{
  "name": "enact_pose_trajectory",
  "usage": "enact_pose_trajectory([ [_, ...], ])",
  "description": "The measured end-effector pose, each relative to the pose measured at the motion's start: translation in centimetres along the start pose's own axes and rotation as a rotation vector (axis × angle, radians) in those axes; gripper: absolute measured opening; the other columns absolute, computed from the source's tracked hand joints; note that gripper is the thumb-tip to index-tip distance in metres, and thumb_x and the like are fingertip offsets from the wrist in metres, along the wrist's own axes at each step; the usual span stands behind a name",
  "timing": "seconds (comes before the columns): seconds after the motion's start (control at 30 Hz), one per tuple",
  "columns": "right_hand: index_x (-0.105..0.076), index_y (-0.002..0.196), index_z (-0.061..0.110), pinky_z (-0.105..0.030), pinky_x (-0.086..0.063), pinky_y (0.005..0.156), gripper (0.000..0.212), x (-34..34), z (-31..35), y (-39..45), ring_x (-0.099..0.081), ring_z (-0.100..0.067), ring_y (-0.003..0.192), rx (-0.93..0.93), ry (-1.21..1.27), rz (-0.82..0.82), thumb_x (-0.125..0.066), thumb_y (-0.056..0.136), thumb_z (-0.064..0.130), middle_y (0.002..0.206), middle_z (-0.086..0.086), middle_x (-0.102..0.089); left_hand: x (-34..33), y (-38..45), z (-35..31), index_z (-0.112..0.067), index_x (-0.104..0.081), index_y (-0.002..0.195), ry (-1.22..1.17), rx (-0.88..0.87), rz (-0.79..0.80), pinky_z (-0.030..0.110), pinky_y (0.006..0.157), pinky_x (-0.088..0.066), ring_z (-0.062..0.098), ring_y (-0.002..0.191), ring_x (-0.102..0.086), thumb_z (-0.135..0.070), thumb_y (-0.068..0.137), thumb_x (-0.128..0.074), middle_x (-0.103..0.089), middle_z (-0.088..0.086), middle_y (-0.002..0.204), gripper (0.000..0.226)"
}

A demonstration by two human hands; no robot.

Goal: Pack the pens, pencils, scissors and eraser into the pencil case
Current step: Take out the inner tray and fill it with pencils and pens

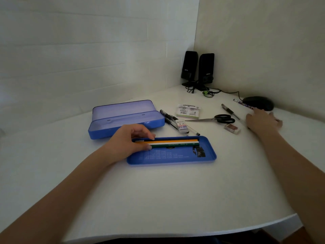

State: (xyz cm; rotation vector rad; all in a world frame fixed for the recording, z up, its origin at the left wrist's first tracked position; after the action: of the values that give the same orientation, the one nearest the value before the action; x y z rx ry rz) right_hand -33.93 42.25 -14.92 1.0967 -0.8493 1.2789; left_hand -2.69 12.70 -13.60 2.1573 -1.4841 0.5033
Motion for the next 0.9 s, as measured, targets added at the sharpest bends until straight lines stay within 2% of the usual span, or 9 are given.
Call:
enact_pose_trajectory([
  [0.13, -0.052, 0.127, 0.013, -0.046, -0.025, 0.109, 0.041, 0.3, 0.1, 0.4, -0.044, -0.033, 0.124, -0.022, 0.029, -0.055, -0.034, 0.091, 0.020, 0.129, -0.019, -0.053, -0.2, 0.0, -0.1, -0.022, -0.069, 0.082, 0.020, -0.009, -0.021, 0.026, 0.096, -0.049, 0.007, 0.100, -0.067, -0.005, 0.071, -0.077, -0.074, -0.006, 0.100, 0.022],
  [0.2, -0.051, 0.129, 0.014, -0.046, -0.028, 0.104, 0.041, 0.7, 0.0, 0.6, -0.044, -0.034, 0.122, -0.007, 0.065, -0.110, -0.038, 0.090, 0.017, 0.127, -0.020, -0.053, -0.2, -0.1, -0.1, -0.023, -0.069, 0.081, 0.021, -0.009, -0.019, 0.029, 0.097, -0.049, 0.006, 0.101, -0.067, -0.006, 0.070, -0.078, -0.074, -0.008, 0.099, 0.022],
  [0.33, -0.043, 0.135, 0.010, -0.047, -0.029, 0.101, 0.047, 1.7, 0.2, 0.3, -0.036, -0.032, 0.128, 0.022, 0.054, -0.197, -0.043, 0.089, 0.016, 0.138, -0.017, -0.041, -0.2, -0.1, -0.1, -0.025, -0.069, 0.079, 0.022, -0.010, -0.026, 0.032, 0.099, -0.048, 0.005, 0.102, -0.066, -0.006, 0.070, -0.078, -0.074, -0.009, 0.098, 0.023],
  [0.4, -0.042, 0.136, 0.010, -0.048, -0.025, 0.105, 0.048, 1.1, 0.0, 0.6, -0.035, -0.031, 0.131, 0.013, 0.036, -0.157, -0.040, 0.089, 0.017, 0.141, -0.016, -0.040, -0.3, -0.2, -0.1, -0.023, -0.070, 0.079, 0.018, -0.010, -0.022, 0.032, 0.100, -0.048, 0.004, 0.103, -0.066, -0.005, 0.070, -0.078, -0.074, -0.009, 0.098, 0.021],
  [0.47, -0.048, 0.130, 0.009, -0.050, -0.022, 0.108, 0.043, 0.4, -0.3, 0.8, -0.040, -0.032, 0.128, -0.019, 0.024, -0.095, -0.036, 0.090, 0.017, 0.136, -0.017, -0.046, -0.3, -0.2, -0.2, -0.021, -0.070, 0.079, 0.021, -0.011, -0.028, 0.031, 0.100, -0.047, 0.003, 0.102, -0.066, -0.006, 0.070, -0.078, -0.074, -0.010, 0.098, 0.020],
  [0.6, -0.058, 0.121, 0.007, -0.045, -0.035, 0.099, 0.034, 1.2, 0.8, 0.6, -0.047, -0.036, 0.119, 0.050, 0.031, -0.159, -0.042, 0.091, 0.006, 0.125, -0.021, -0.053, -0.5, -0.2, -0.3, -0.020, -0.069, 0.080, 0.047, -0.009, -0.029, 0.029, 0.100, -0.047, 0.002, 0.101, -0.065, -0.007, 0.071, -0.077, -0.073, -0.011, 0.099, 0.019],
  [0.7, -0.061, 0.117, 0.001, -0.045, -0.045, 0.093, 0.035, 1.7, 1.2, 0.5, -0.052, -0.040, 0.114, 0.070, 0.088, -0.171, -0.046, 0.086, -0.006, 0.121, -0.025, -0.057, -0.5, -0.2, -0.3, -0.020, -0.069, 0.080, 0.039, -0.008, -0.026, 0.029, 0.100, -0.047, 0.002, 0.101, -0.066, -0.007, 0.071, -0.077, -0.073, -0.011, 0.099, 0.019],
  [0.8, -0.060, 0.118, -0.001, -0.044, -0.047, 0.090, 0.036, 2.3, 1.8, 0.0, -0.053, -0.041, 0.111, 0.103, 0.082, -0.191, -0.048, 0.085, -0.010, 0.119, -0.026, -0.057, -0.5, -0.2, -0.2, -0.020, -0.069, 0.080, 0.037, -0.004, -0.028, 0.029, 0.099, -0.047, 0.002, 0.101, -0.066, -0.006, 0.071, -0.077, -0.073, -0.011, 0.099, 0.019],
  [0.9, -0.056, 0.124, 0.000, -0.044, -0.044, 0.093, 0.042, 3.4, 2.4, -0.9, -0.052, -0.044, 0.110, 0.146, 0.195, -0.248, -0.043, 0.086, -0.009, 0.124, -0.028, -0.051, -0.5, -0.2, -0.2, -0.020, -0.068, 0.080, 0.032, -0.008, -0.027, 0.028, 0.099, -0.047, 0.003, 0.101, -0.066, -0.006, 0.071, -0.077, -0.073, -0.011, 0.100, 0.019],
])
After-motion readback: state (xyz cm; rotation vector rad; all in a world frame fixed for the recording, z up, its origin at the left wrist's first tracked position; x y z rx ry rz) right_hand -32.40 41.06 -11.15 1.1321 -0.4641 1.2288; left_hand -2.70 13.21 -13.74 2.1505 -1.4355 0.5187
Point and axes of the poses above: each hand's wrist, its own y-axis towards the middle knuckle, its own x-axis out of the back of the hand, z = x × y, the point moved 10 cm from there along y, towards the middle knuckle
